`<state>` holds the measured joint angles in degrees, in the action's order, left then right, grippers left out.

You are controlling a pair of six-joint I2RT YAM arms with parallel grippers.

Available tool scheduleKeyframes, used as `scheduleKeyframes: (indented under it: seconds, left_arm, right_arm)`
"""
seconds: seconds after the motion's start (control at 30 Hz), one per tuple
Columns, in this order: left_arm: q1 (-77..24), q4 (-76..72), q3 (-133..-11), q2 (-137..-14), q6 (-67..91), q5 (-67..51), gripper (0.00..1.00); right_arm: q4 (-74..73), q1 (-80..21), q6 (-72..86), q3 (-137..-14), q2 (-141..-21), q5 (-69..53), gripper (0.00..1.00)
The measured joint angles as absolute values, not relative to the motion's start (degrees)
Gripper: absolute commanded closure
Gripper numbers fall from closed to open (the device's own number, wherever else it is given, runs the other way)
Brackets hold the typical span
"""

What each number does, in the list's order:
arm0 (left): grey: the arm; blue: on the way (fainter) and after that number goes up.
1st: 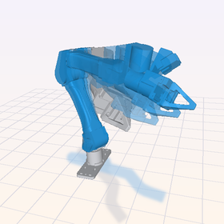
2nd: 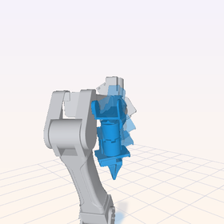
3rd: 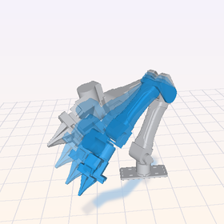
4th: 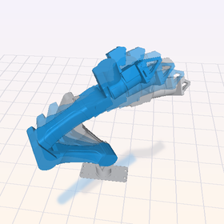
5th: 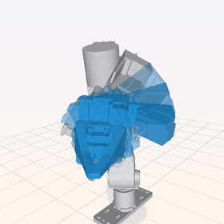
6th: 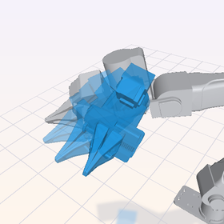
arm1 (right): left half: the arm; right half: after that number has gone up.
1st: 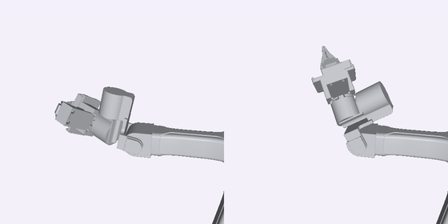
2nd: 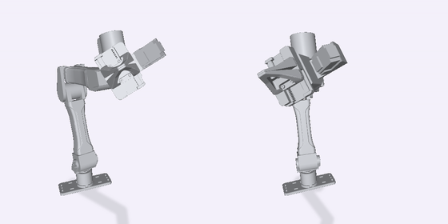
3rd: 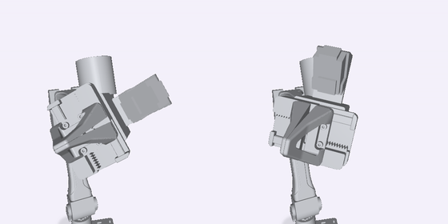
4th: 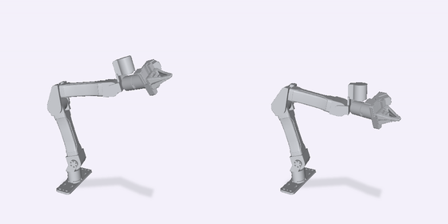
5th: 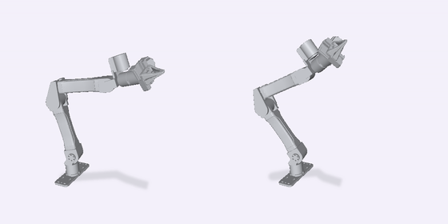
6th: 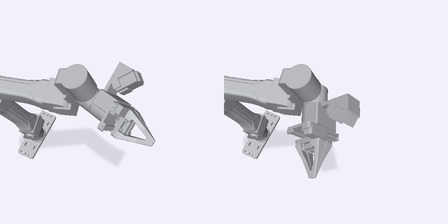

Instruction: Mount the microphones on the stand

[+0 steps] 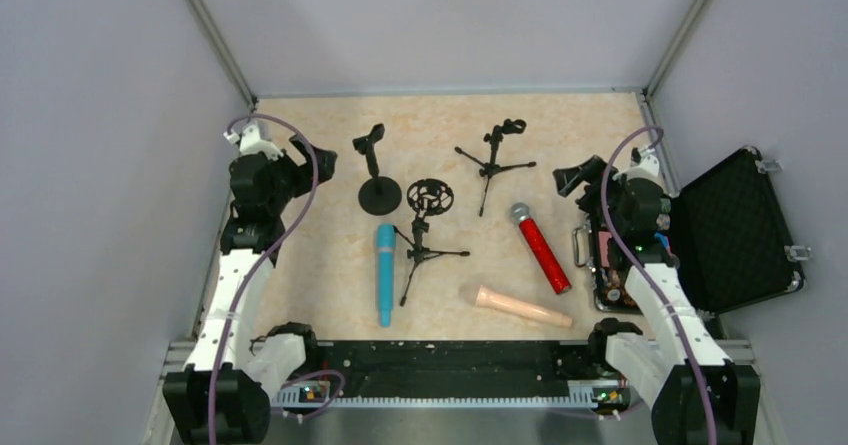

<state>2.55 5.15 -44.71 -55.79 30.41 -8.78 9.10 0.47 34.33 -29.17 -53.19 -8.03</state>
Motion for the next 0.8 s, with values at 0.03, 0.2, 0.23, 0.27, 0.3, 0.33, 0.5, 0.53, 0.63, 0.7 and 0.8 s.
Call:
scheduleKeyframes:
  seconds: [0.03, 0.2, 0.23, 0.27, 0.3, 0.33, 0.5, 0.53, 0.63, 0.7, 0.8]
  left_arm:
    - [2.55, 5.52, -45.43, -55.11, 30.74, -10.17, 0.01]
    - [2.55, 4.73, -50.96, -54.68, 33.12, -16.23, 0.01]
    - [2.55, 4.23, -51.68, -54.65, 33.52, -17.61, 0.01]
    - [2.55, 3.95, -52.27, -54.83, 33.95, -18.85, 0.01]
    - [2.55, 3.79, -53.32, -55.40, 34.63, -20.60, 0.01]
    - [2.55, 3.51, -54.26, -56.23, 35.14, -22.15, 0.01]
    - [2.46, 1.34, -59.46, -63.48, 38.04, -31.31, 0.01]
    - [2.28, 1.50, -59.94, -64.75, 38.13, -32.64, 0.01]
    - [1.58, 3.40, -60.38, -66.32, 37.28, -34.57, 0.01]
    - [0.89, 5.54, -60.53, -66.37, 35.33, -34.94, 0.01]
    - [0.34, 7.73, -60.66, -65.63, 32.16, -34.54, 0.01]
  right_arm:
    - [8.43, 0.51, 34.46, -29.17, -52.18, -8.75, 0.01]
    - [5.13, 0.56, 34.33, -29.17, -51.09, -13.67, 0.01]
    - [4.43, 0.56, 34.09, -29.17, -51.24, -14.63, 0.01]
    - [3.66, 0.56, 33.82, -29.19, -51.46, -15.51, 0.01]
    - [2.92, 0.56, 33.41, -29.19, -51.68, -16.43, 0.01]
    - [2.11, 0.56, 32.91, -29.21, -52.01, -17.15, 0.01]
    - [-3.95, 0.56, 29.19, -29.63, -54.24, -20.10, 0.01]
    - [-5.19, 0.56, 28.45, -29.95, -54.59, -20.45, 0.01]
    - [-8.64, 0.56, 26.44, -31.57, -55.53, -20.97, 0.01]
    - [-10.33, 0.56, 25.36, -32.75, -56.42, -21.06, 0.01]
    - [-13.26, 0.36, 23.33, -35.18, -59.59, -20.80, 0.01]
